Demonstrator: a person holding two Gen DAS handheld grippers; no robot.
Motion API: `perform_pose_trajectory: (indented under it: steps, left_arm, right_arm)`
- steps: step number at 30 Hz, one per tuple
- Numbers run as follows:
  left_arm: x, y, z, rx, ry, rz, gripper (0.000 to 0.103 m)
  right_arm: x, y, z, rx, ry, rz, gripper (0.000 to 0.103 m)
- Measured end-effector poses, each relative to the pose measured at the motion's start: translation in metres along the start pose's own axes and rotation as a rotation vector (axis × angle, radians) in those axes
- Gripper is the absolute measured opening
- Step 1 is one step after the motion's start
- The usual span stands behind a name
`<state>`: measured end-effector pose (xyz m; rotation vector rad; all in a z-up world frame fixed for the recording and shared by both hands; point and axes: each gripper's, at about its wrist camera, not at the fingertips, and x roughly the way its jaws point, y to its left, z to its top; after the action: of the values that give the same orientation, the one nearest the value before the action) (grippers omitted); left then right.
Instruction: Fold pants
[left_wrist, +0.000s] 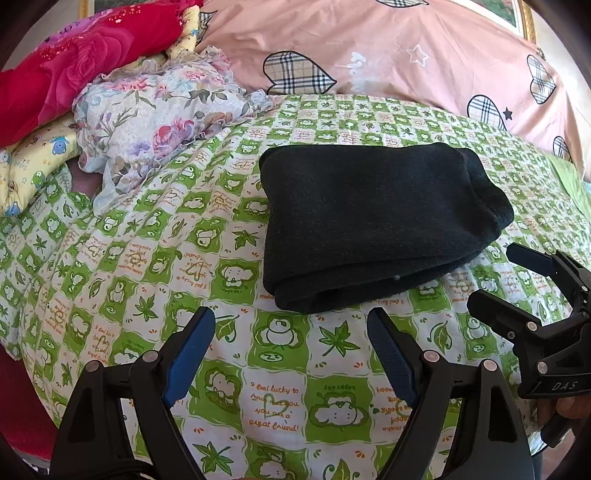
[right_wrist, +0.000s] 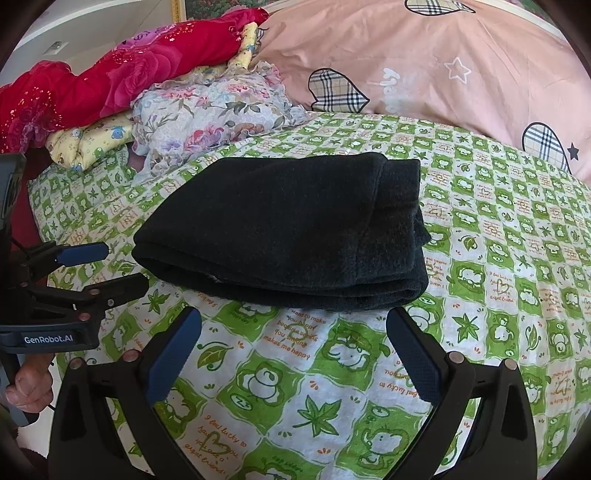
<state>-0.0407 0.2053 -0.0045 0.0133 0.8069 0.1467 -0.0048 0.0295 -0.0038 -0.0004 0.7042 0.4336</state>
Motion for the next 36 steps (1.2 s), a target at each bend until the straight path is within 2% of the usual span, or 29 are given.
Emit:
perform_pose_trajectory:
  steps: [36]
  left_arm:
    - [-0.0075,-0.0020,0.0007,0.013,-0.028,0.000,0.085]
  right_arm:
    - [-0.0085,0.0074,0.0042,-0.007,-0.032,0.021,0.100]
